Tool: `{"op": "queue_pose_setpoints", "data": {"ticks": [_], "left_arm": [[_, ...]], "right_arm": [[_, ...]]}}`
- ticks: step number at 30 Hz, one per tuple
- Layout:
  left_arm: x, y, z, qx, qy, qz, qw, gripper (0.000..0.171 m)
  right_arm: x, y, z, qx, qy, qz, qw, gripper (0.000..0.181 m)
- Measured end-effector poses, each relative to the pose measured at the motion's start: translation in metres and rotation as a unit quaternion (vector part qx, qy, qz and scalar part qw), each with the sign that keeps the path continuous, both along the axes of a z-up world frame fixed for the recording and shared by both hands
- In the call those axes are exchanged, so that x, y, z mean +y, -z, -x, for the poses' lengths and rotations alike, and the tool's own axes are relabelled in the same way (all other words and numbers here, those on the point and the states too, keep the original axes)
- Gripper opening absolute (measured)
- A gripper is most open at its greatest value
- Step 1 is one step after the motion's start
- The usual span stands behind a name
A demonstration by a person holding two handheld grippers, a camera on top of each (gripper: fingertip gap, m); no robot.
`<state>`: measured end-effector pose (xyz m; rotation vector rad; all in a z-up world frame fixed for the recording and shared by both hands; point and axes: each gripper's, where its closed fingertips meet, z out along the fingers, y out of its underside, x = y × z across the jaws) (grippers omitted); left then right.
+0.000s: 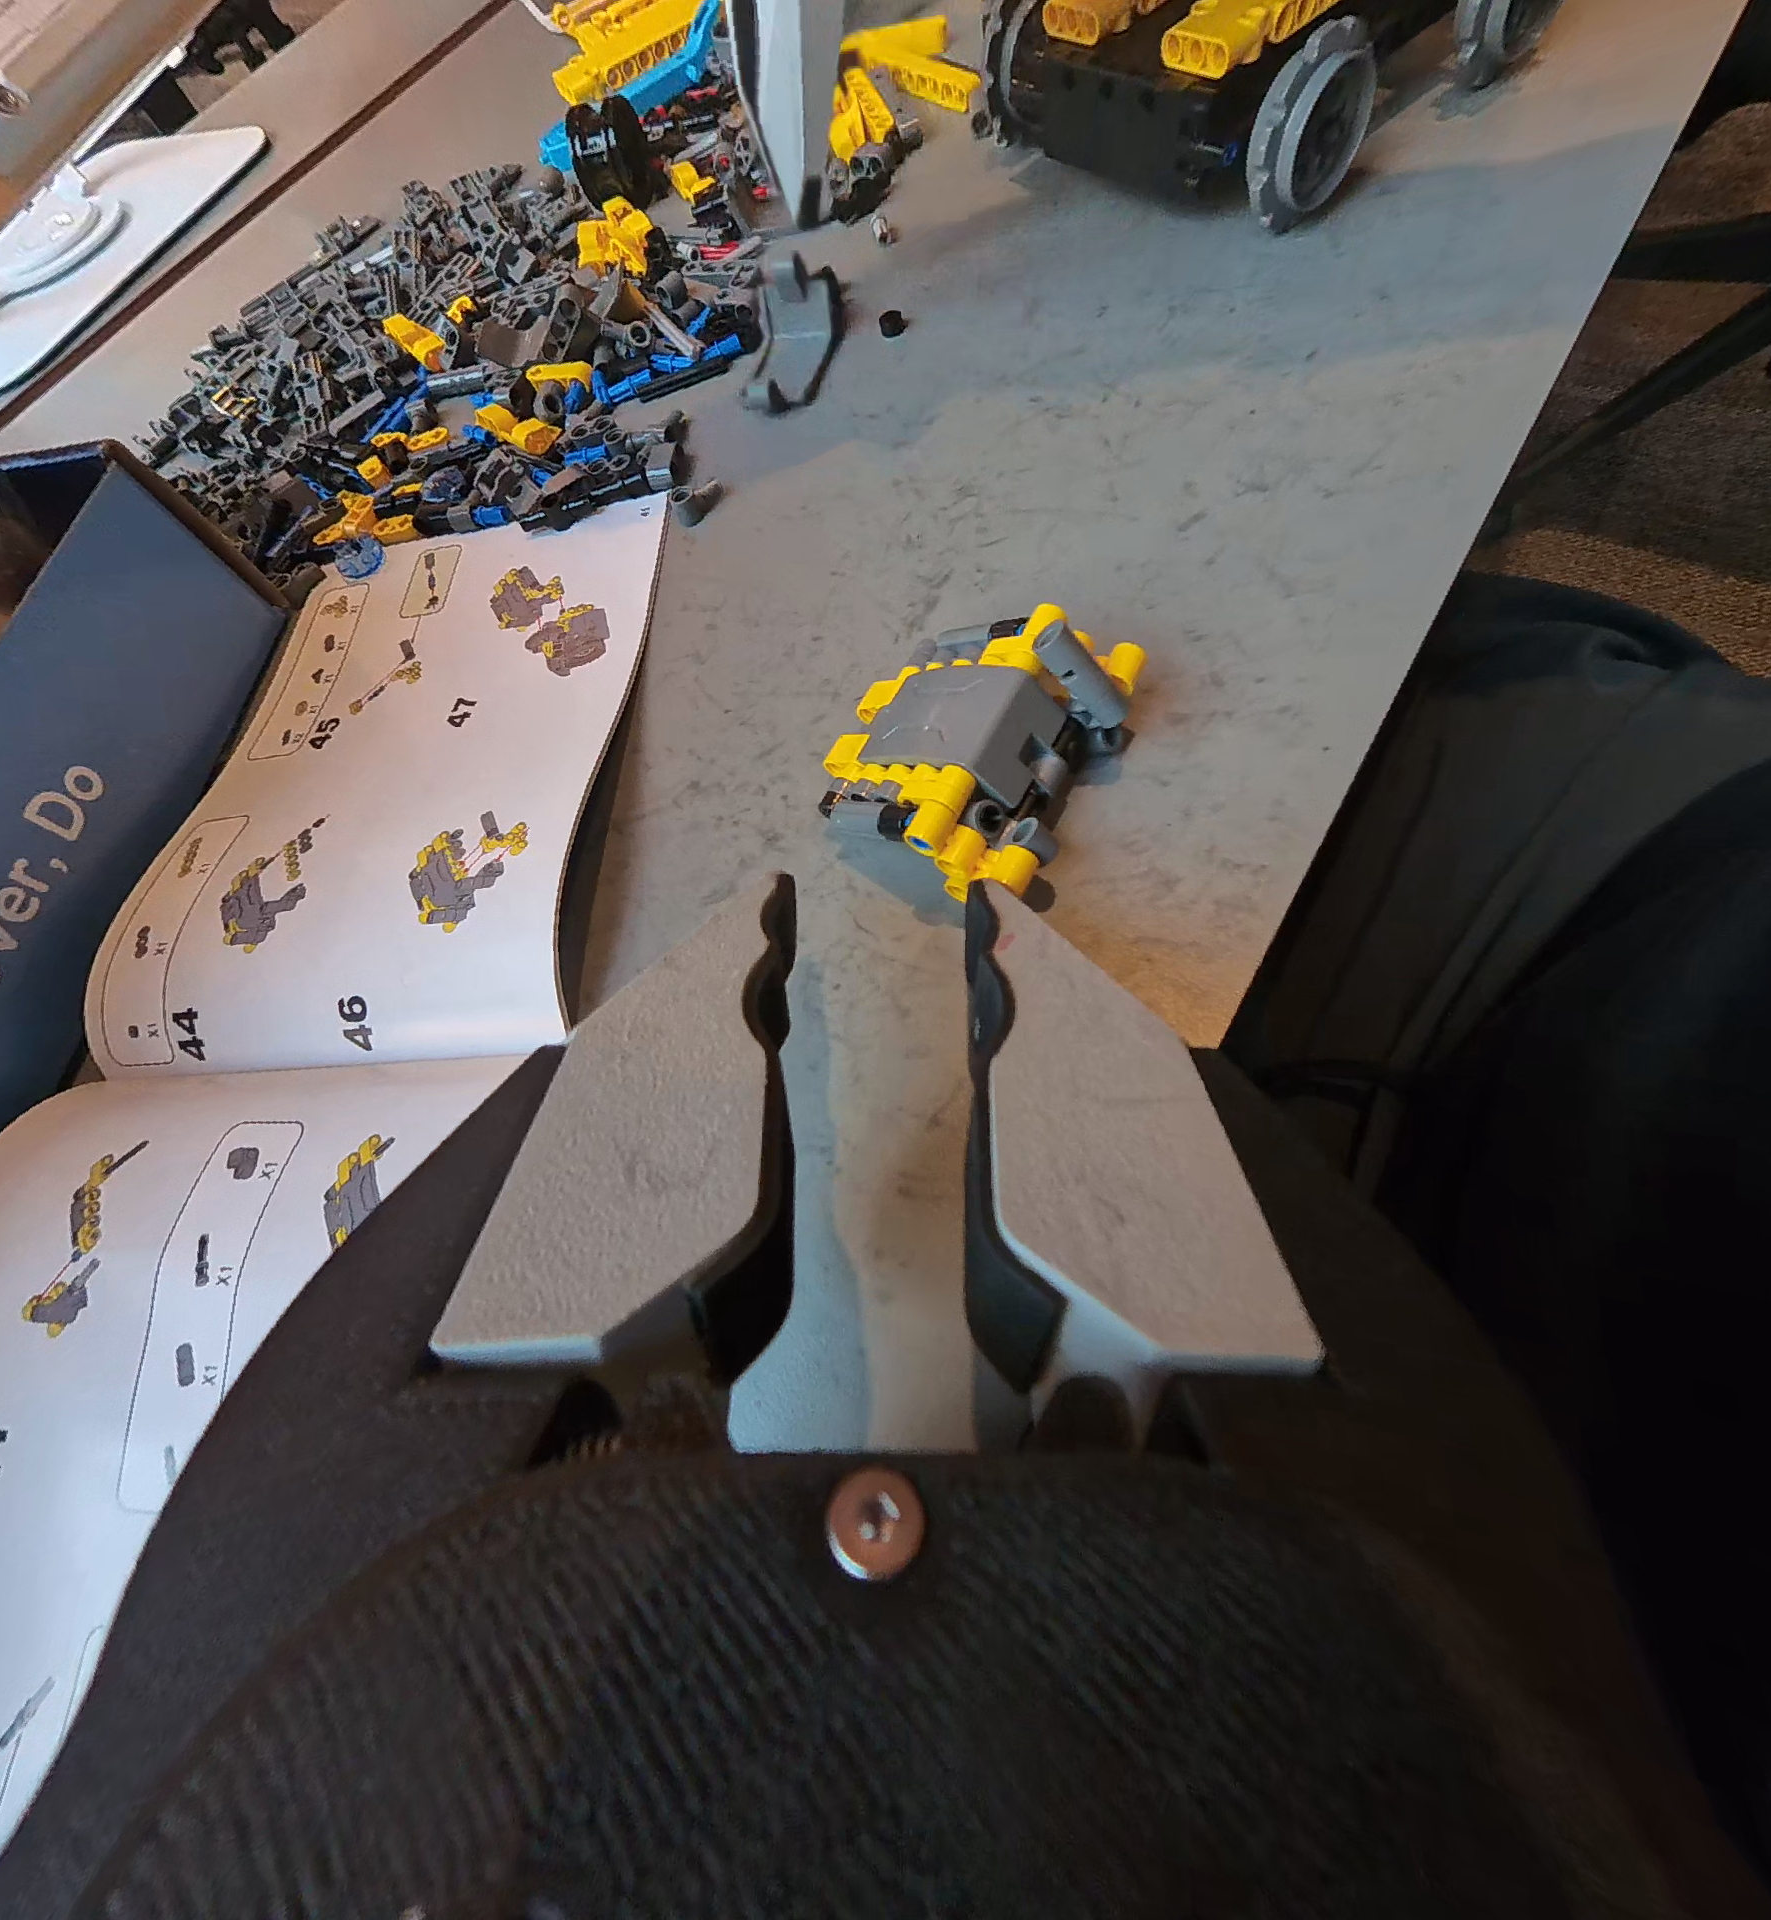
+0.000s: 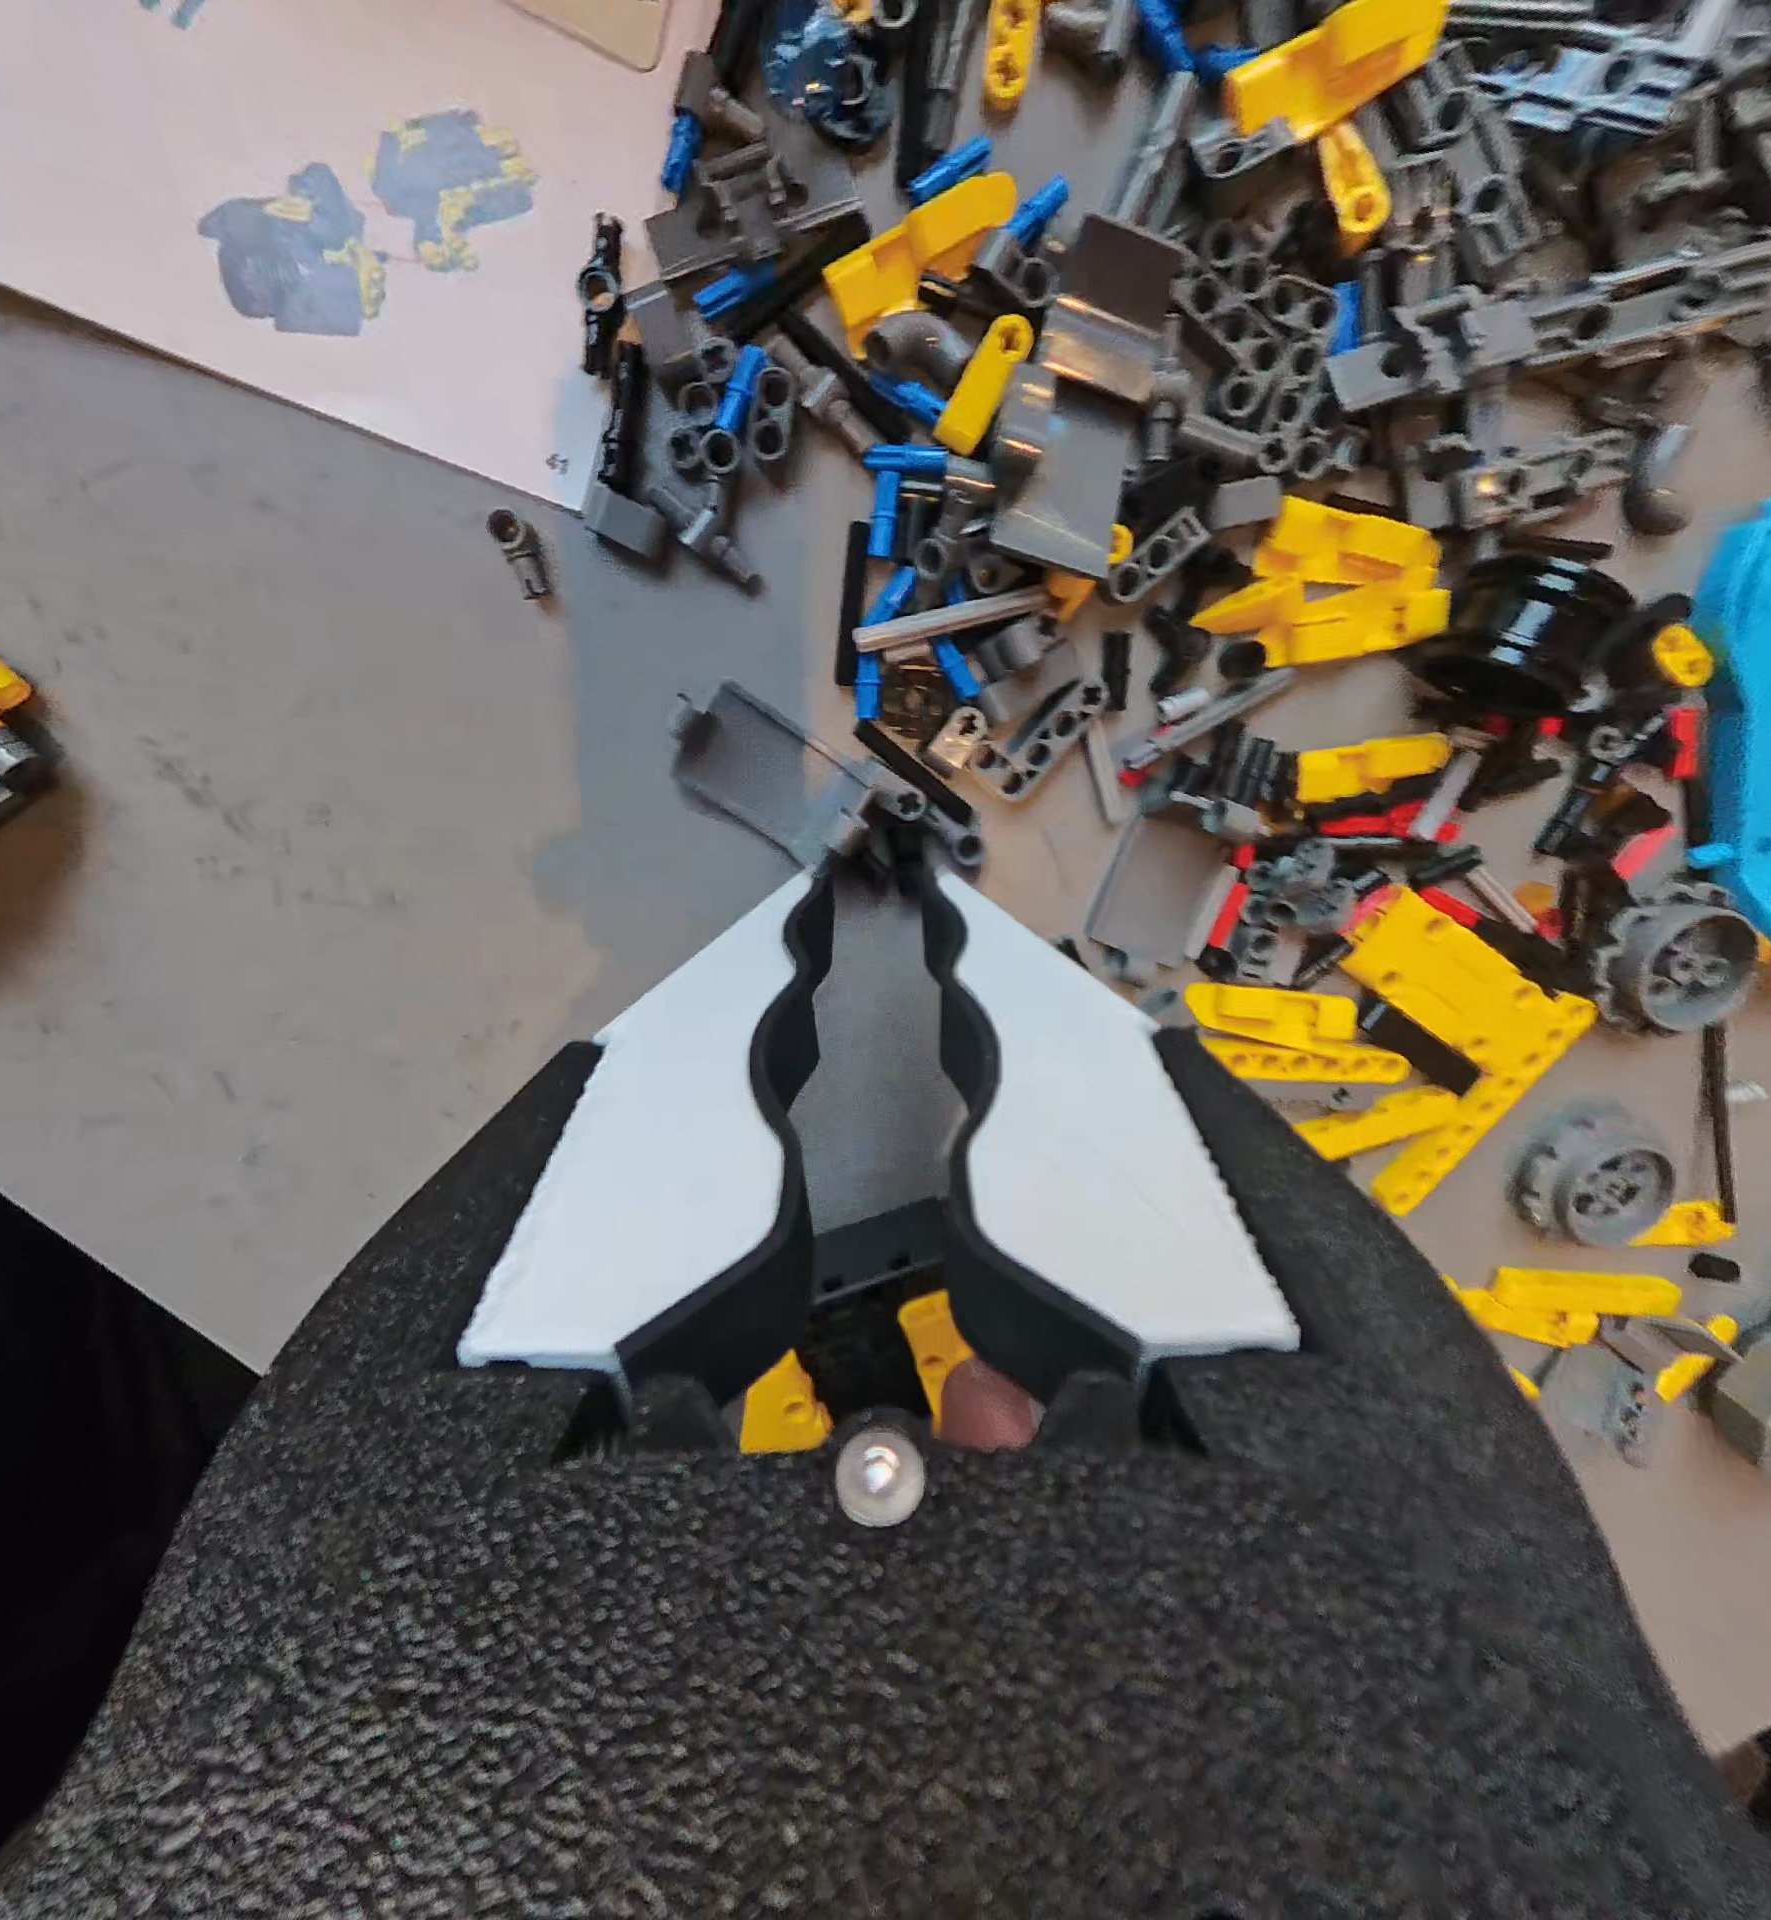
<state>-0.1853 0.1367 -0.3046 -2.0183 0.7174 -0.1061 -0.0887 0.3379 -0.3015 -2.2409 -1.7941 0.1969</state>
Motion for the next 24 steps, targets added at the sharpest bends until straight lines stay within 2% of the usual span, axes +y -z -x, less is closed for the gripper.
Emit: {"op": "queue_pose_setpoints", "data": {"ticks": [6, 13, 15, 17, 21, 24], "left_arm": [[0.000, 0.000, 0.000, 0.000, 0.000, 0.000, 1.000, 0.029], [0.000, 0.001, 0.000, 0.002, -0.001, 0.002, 1.000, 0.029], [0.000, 0.001, 0.000, 0.003, -0.001, 0.001, 1.000, 0.029], [0.000, 0.001, 0.000, 0.004, -0.001, 0.001, 1.000, 0.029], [0.000, 0.000, 0.000, 0.002, -0.001, -0.002, 1.000, 0.029], [0.000, 0.000, 0.000, 0.001, -0.001, 0.000, 1.000, 0.029]], "right_arm": [[0.021, -0.018, -0.008, 0.014, 0.030, -0.015, 0.999, 0.018], [0.049, -0.021, 0.018, 0.035, 0.040, -0.028, 0.998, 0.021], [0.052, -0.019, 0.031, 0.050, 0.038, -0.006, 0.998, 0.022], [0.050, -0.011, 0.040, 0.046, 0.035, 0.034, 0.998, 0.032], [0.052, 0.005, 0.049, 0.020, 0.024, 0.066, 0.997, 0.018], [0.026, 0.018, 0.050, 0.003, 0.001, 0.152, 0.988, 0.003]]}}
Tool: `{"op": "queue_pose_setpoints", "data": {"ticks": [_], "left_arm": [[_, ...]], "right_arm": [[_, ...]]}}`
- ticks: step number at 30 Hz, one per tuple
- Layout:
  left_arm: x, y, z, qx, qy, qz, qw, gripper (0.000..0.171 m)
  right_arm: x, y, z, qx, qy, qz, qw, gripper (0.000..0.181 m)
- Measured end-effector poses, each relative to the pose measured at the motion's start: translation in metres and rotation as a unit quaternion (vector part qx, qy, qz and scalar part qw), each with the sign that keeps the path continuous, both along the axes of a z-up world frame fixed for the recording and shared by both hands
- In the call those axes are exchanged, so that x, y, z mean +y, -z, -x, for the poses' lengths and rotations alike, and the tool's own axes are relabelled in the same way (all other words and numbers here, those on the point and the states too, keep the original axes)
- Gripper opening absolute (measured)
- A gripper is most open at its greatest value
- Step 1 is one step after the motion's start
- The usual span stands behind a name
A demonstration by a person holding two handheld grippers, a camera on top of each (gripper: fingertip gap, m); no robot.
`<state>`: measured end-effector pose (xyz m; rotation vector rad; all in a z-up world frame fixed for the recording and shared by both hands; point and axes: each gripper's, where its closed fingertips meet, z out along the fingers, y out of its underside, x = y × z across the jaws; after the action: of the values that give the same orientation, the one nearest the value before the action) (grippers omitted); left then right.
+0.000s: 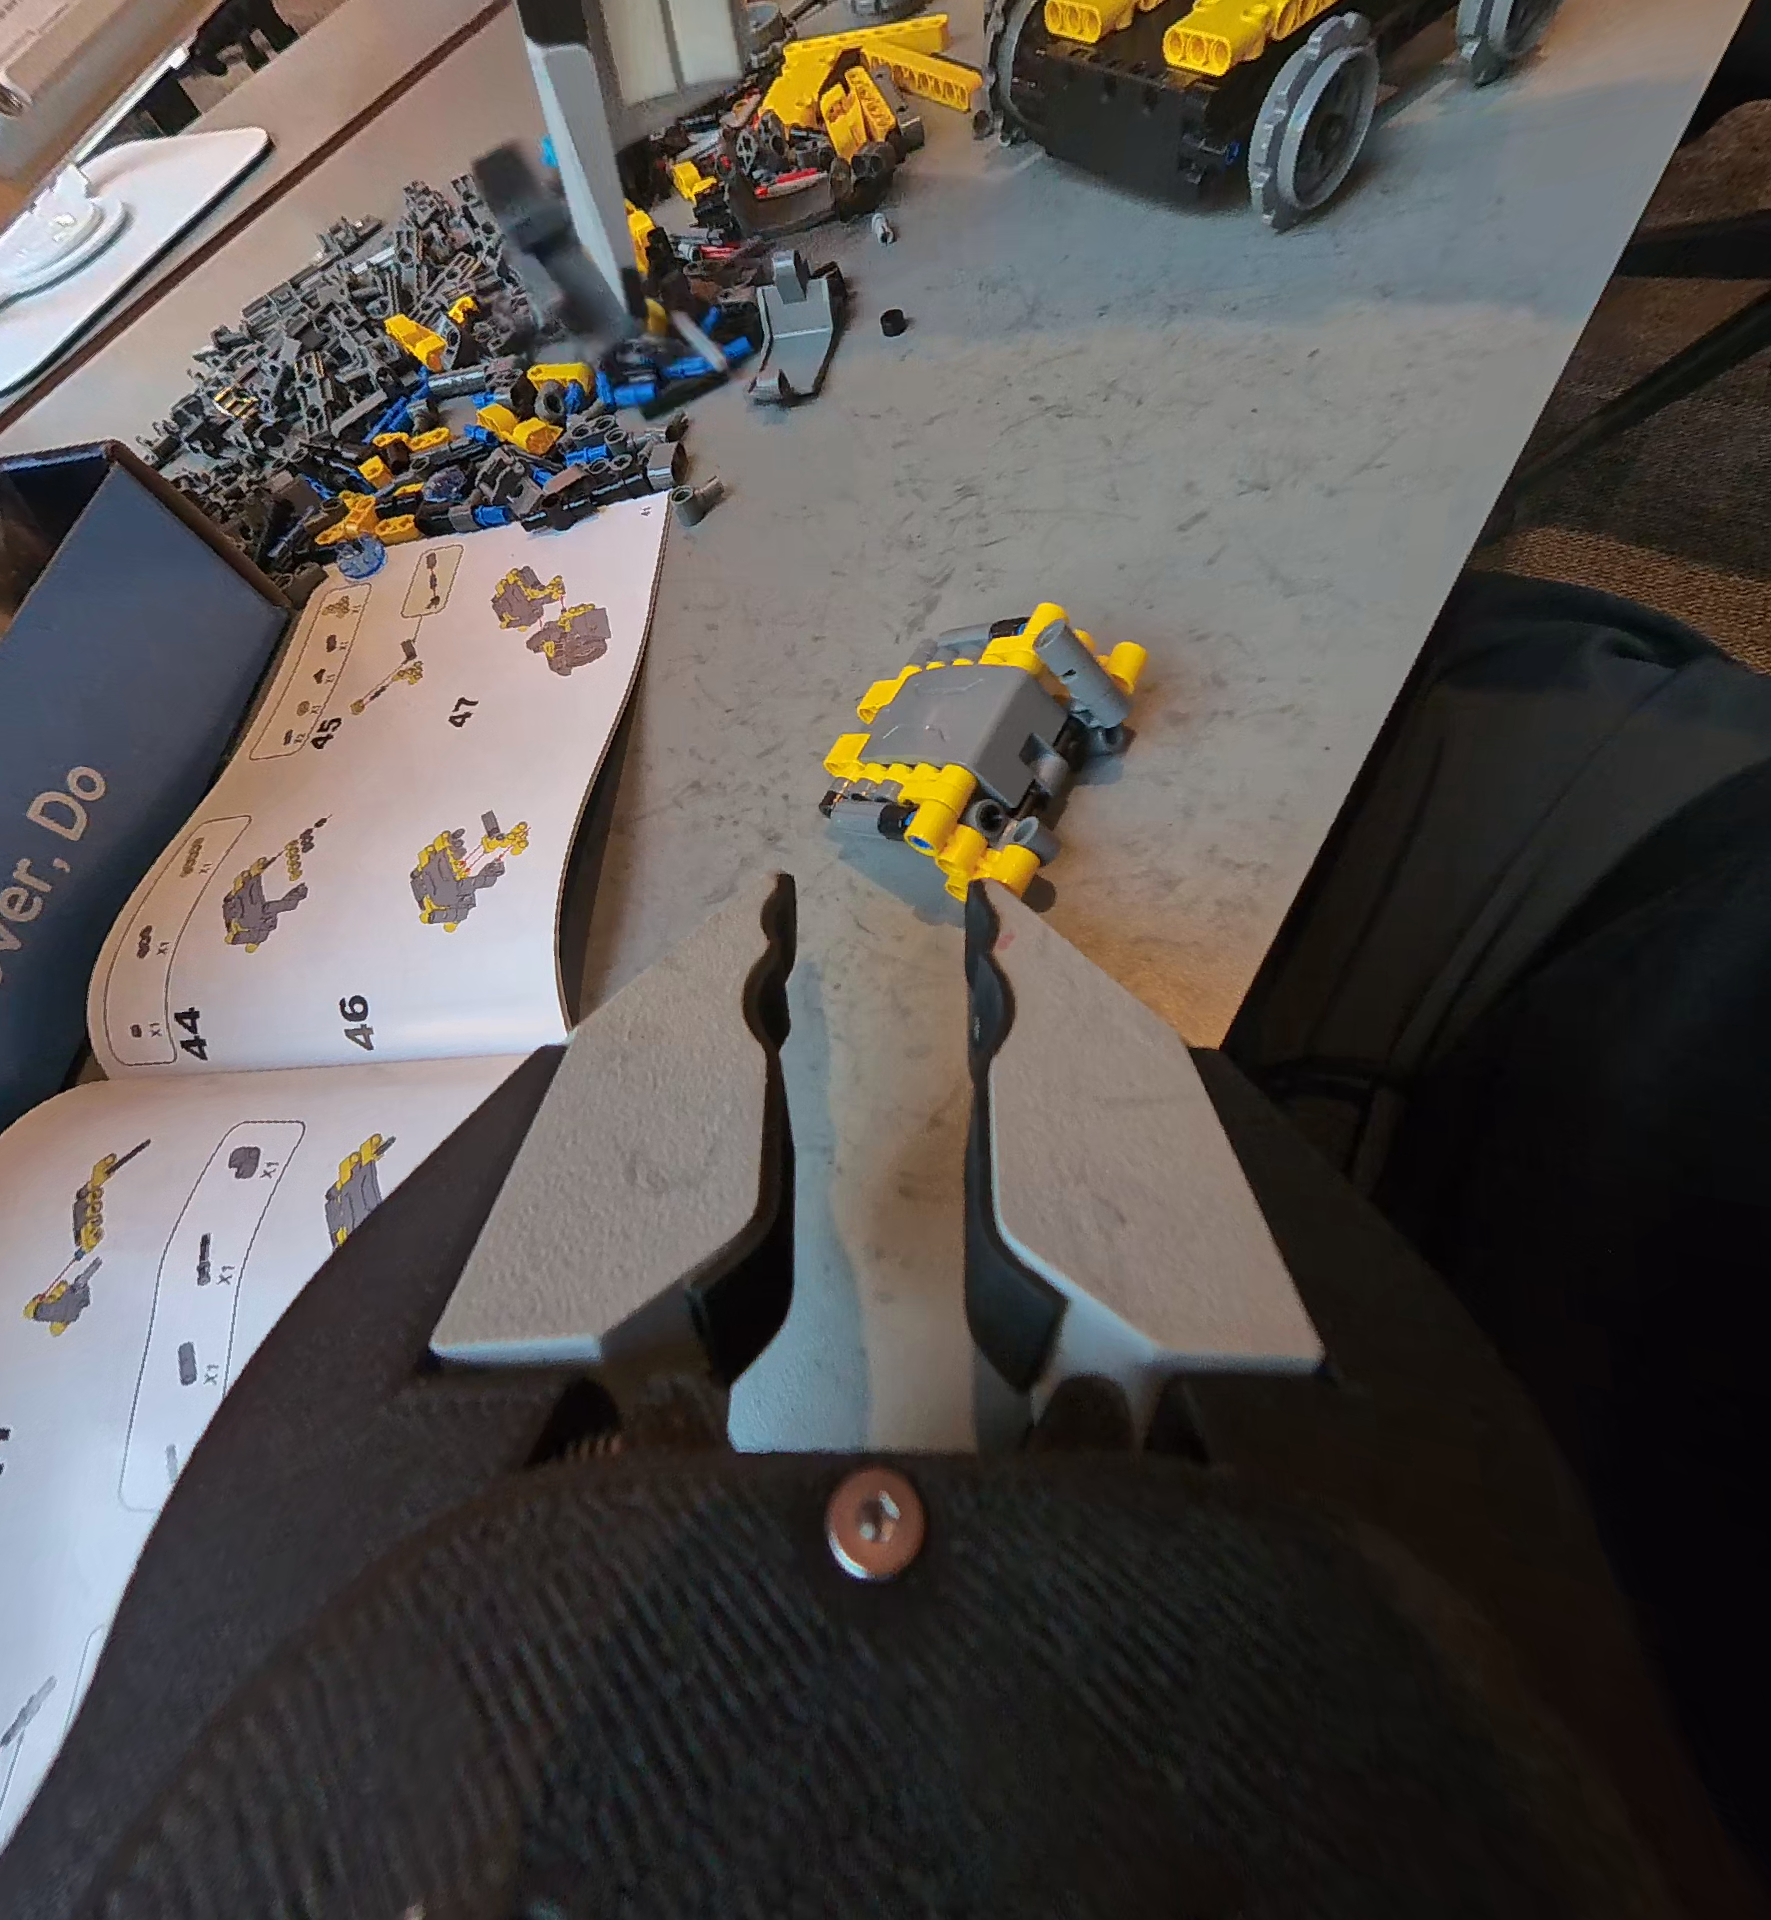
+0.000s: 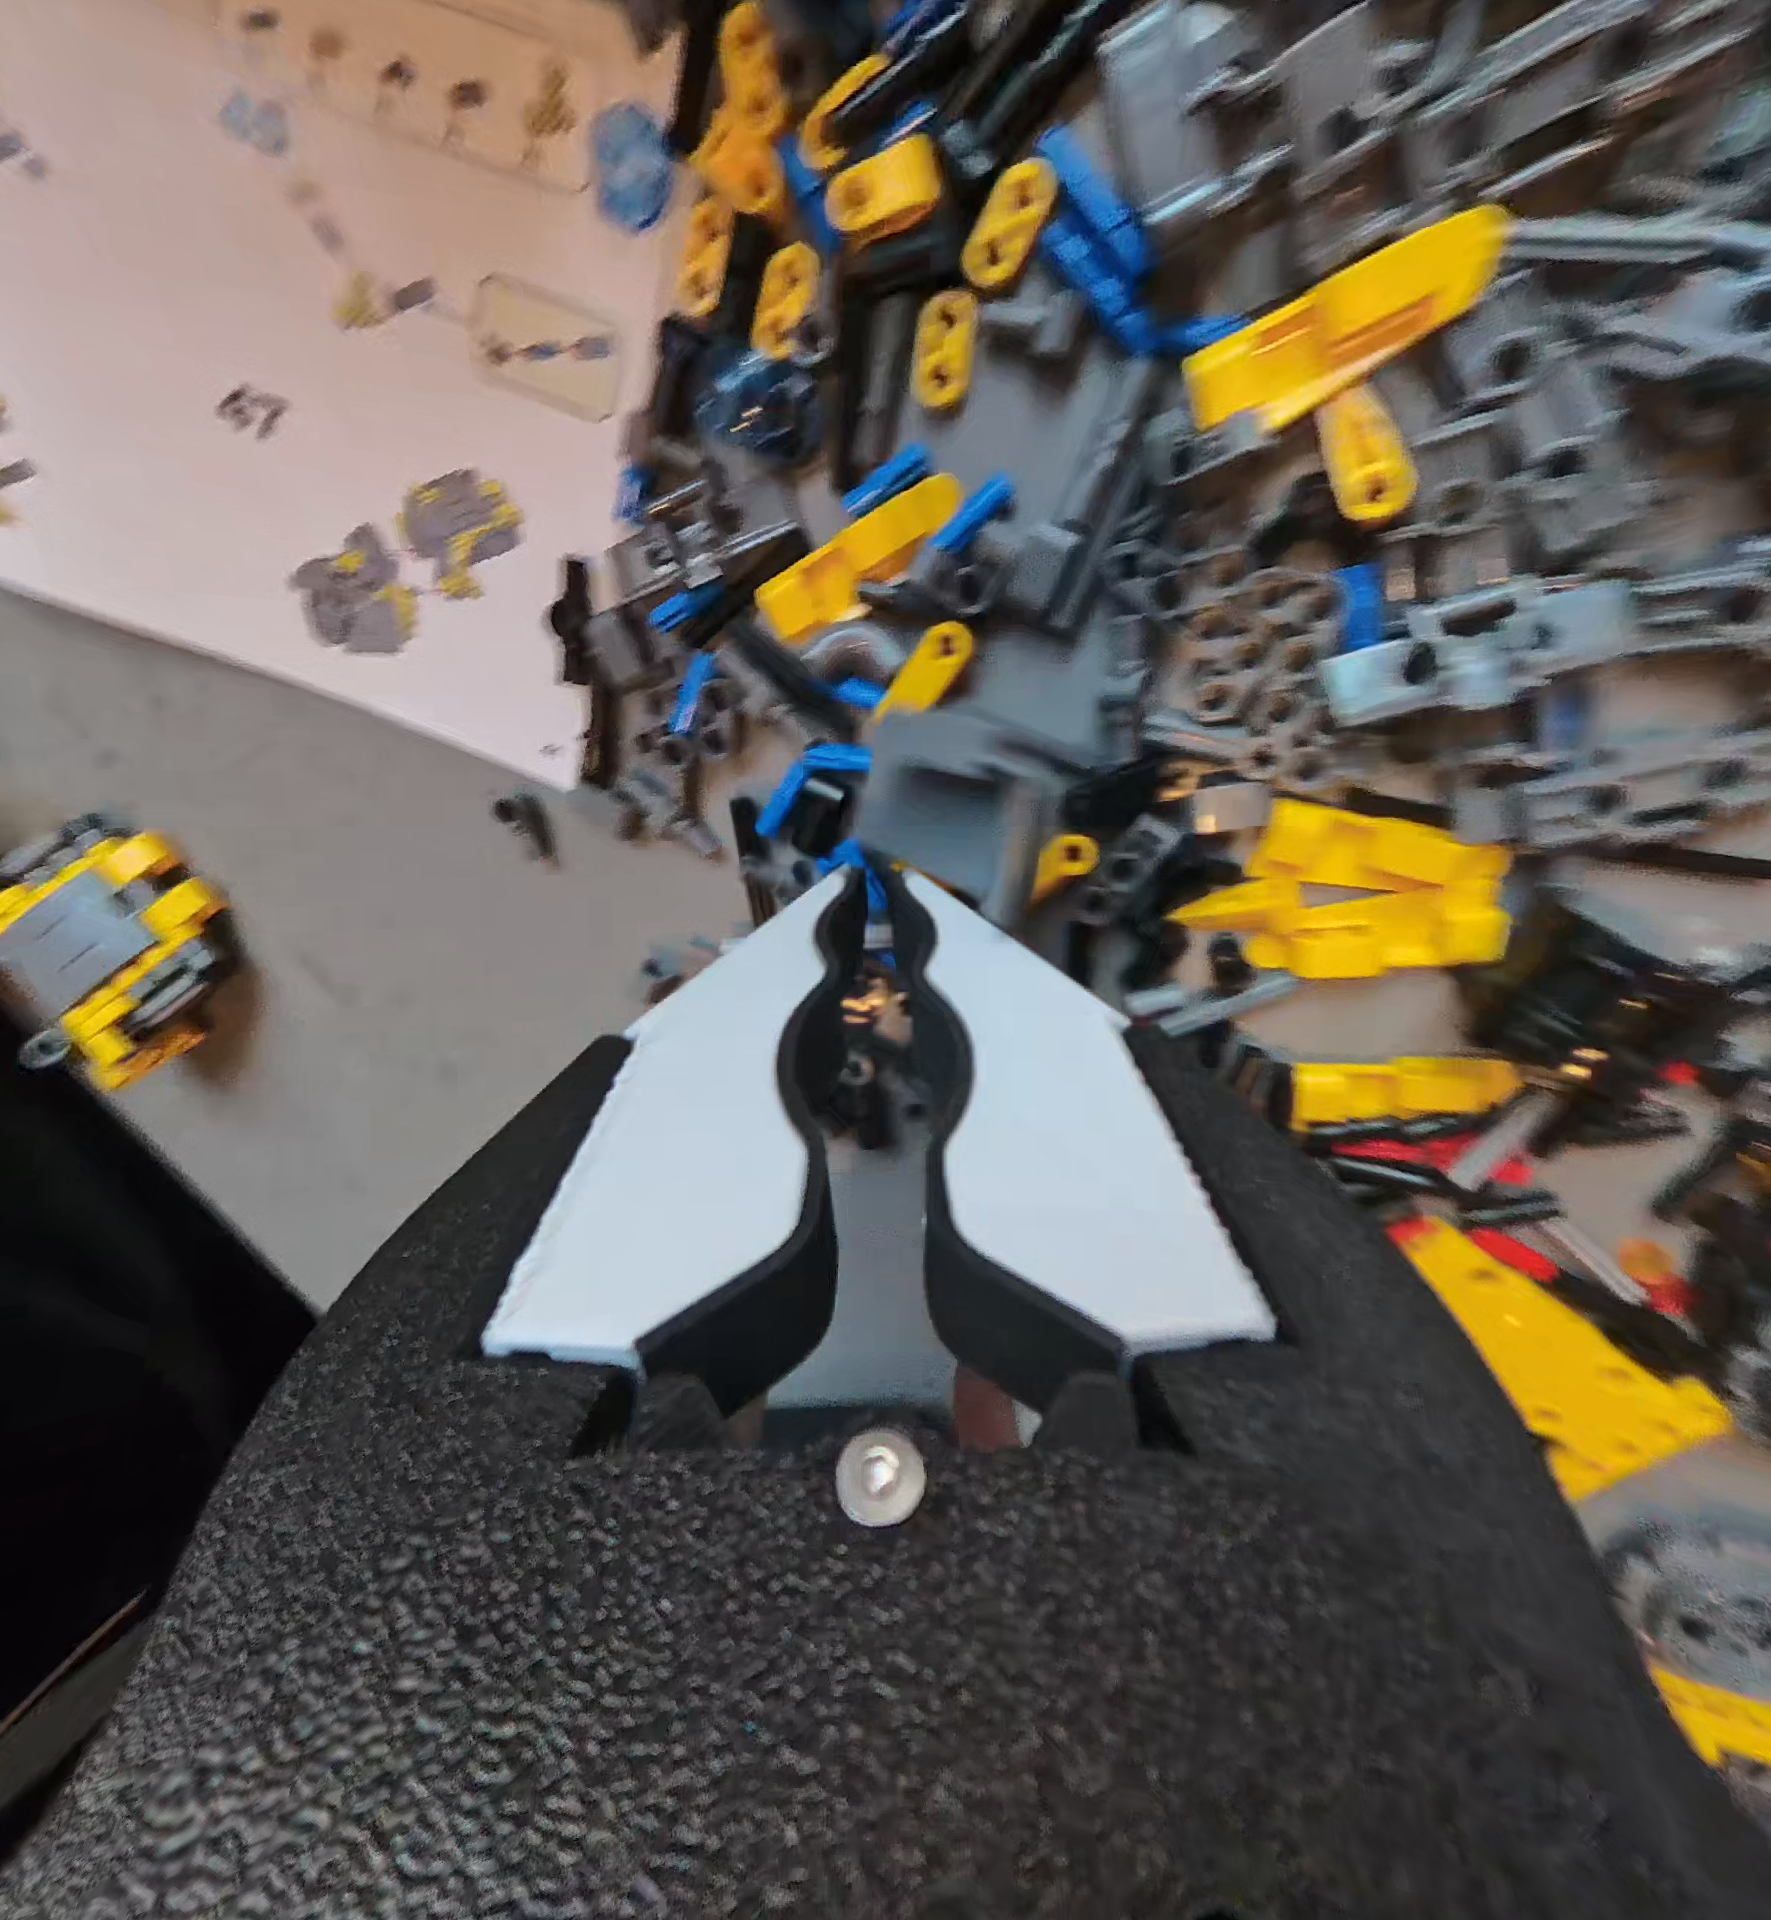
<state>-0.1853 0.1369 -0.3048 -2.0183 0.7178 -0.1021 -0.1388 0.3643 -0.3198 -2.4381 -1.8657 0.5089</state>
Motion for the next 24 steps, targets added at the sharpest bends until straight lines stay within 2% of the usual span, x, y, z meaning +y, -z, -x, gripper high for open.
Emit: {"op": "queue_pose_setpoints", "data": {"ticks": [3, 6, 10, 13, 18, 24], "left_arm": [[0.000, 0.000, 0.000, -0.001, 0.000, 0.000, 1.000, 0.029], [0.000, -0.001, 0.000, -0.002, -0.001, -0.003, 1.000, 0.029], [0.000, -0.001, 0.000, -0.005, 0.000, 0.000, 1.000, 0.029], [0.000, 0.000, 0.000, -0.009, -0.001, 0.005, 1.000, 0.029], [0.001, 0.001, 0.001, -0.006, -0.002, 0.008, 1.000, 0.029], [0.001, 0.004, 0.000, 0.001, -0.002, 0.017, 1.000, 0.028]], "right_arm": [[-0.010, -0.006, -0.007, -0.003, -0.019, 0.013, 1.000, 0.000], [0.005, -0.038, -0.025, 0.028, 0.012, -0.024, 0.999, 0.002], [0.040, -0.090, -0.090, 0.054, 0.095, -0.128, 0.986, 0.004], [0.046, -0.115, -0.144, 0.080, 0.149, -0.166, 0.972, 0.010], [0.040, -0.117, -0.222, 0.094, 0.221, -0.189, 0.952, 0.012], [0.040, -0.123, -0.260, 0.218, 0.297, -0.196, 0.909, 0.017]]}}
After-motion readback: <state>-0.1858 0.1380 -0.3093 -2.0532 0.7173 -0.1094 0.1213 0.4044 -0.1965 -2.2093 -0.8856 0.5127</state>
